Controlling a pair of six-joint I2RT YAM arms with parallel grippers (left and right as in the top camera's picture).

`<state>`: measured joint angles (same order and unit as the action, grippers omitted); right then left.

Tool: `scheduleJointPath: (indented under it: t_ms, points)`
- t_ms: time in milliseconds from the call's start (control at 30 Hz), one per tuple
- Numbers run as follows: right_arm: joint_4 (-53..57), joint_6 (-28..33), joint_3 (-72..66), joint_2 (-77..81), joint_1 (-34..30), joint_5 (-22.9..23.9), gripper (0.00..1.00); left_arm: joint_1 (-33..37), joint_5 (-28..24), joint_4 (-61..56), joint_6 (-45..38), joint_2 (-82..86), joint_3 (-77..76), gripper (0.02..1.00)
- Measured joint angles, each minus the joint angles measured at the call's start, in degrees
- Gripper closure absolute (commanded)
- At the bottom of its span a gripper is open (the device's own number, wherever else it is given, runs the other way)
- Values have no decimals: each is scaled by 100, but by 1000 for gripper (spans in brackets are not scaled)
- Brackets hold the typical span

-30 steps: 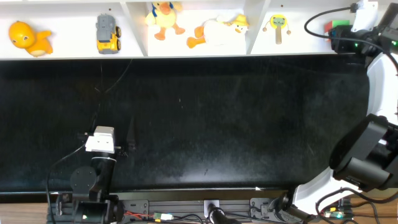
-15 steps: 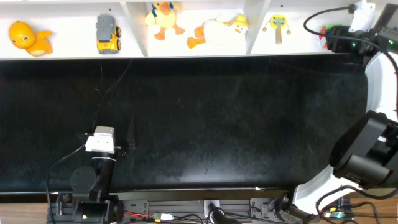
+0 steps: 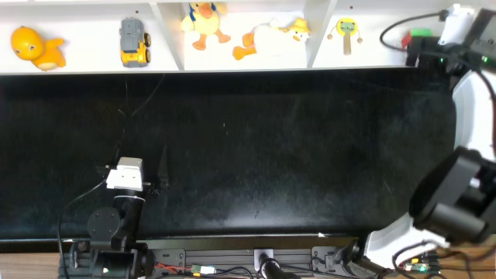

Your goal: Store Toys

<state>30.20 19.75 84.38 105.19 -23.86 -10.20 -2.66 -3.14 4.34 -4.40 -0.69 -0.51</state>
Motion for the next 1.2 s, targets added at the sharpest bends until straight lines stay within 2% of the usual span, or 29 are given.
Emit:
scheduleJointPath:
  t_ms: [233, 433, 533, 600, 667, 767, 833, 967, 1200]
  points:
    - [-264, 20, -1727, -1950, 0, 612, 5, 0, 0, 0, 0, 0, 0, 20]
    - [-328, 20, -3119, -3226, 195, 898, 5, 0, 0, -2, 0, 0, 0, 20]
    - [-874, -24, -3956, -3888, 632, 1010, 3, 0, 0, -2, 0, 0, 0, 23]
    - [-1344, -232, -4400, -4295, 1095, 1329, 3, 0, 2, 2, 0, 0, 0, 20]
    - [-1709, -590, -4789, -4701, 1853, 1832, 7, 0, 0, 0, 0, 0, 0, 20]
    - [-1818, -1027, -5051, -4946, 2776, 2380, 3, 0, 2, 0, 0, 0, 0, 20]
    - [-1867, -1220, -5226, -5025, 3005, 2490, 5, 0, 0, 0, 0, 0, 0, 20]
    - [-2159, -1576, -5831, -5436, 3060, 2568, 7, 0, 0, 0, 0, 0, 0, 20]
    - [-2271, -1963, -7003, -7626, 3060, 2566, 5, 0, 2, 0, 0, 0, 0, 20]
